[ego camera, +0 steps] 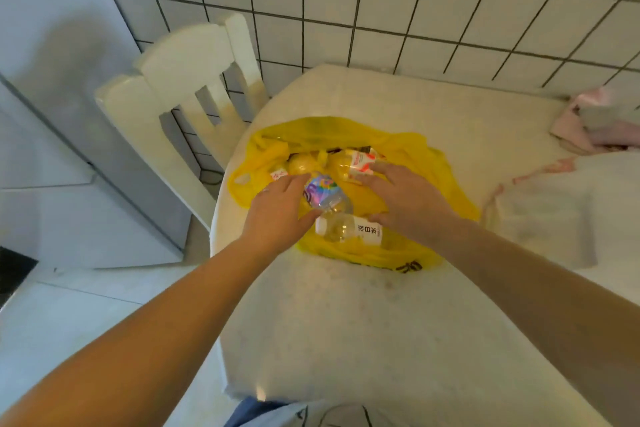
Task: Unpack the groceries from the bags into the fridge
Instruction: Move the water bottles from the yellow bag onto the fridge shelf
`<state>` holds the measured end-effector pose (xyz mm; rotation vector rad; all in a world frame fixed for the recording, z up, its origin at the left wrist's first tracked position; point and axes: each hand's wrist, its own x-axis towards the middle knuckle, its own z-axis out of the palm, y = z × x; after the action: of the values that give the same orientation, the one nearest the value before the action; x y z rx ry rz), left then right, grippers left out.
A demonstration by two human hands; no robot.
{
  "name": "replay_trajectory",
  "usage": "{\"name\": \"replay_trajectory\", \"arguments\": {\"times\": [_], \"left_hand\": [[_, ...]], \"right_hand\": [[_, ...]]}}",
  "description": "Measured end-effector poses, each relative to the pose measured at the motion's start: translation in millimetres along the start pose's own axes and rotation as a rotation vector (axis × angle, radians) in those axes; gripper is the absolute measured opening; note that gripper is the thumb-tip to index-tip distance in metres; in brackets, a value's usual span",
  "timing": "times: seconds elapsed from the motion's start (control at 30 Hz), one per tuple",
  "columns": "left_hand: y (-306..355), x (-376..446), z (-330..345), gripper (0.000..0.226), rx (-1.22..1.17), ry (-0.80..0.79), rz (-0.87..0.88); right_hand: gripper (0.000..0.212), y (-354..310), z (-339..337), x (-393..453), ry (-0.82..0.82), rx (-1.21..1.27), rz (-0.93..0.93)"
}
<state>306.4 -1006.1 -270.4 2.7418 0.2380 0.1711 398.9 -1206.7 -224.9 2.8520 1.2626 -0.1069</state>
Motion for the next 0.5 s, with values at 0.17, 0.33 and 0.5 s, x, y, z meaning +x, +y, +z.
{"name": "replay_trajectory", "arguments": {"times": [0.17, 0.33, 0.5], "left_hand": [[-19, 43, 5, 0.064, 0.036, -0.038, -0.020], [-46, 72, 19, 0.059, 0.131, -0.131, 0.010], [-66, 97, 35, 0.054, 0.300, -0.222, 0.184]], "right_hand": [[0.073, 17, 10, 43, -0.048, 0.017, -0.001], [0.072, 31, 35, 88, -0.105, 0.029, -0.063], [0.068, 42, 55, 124, -0.097, -0.033, -0.193]]}}
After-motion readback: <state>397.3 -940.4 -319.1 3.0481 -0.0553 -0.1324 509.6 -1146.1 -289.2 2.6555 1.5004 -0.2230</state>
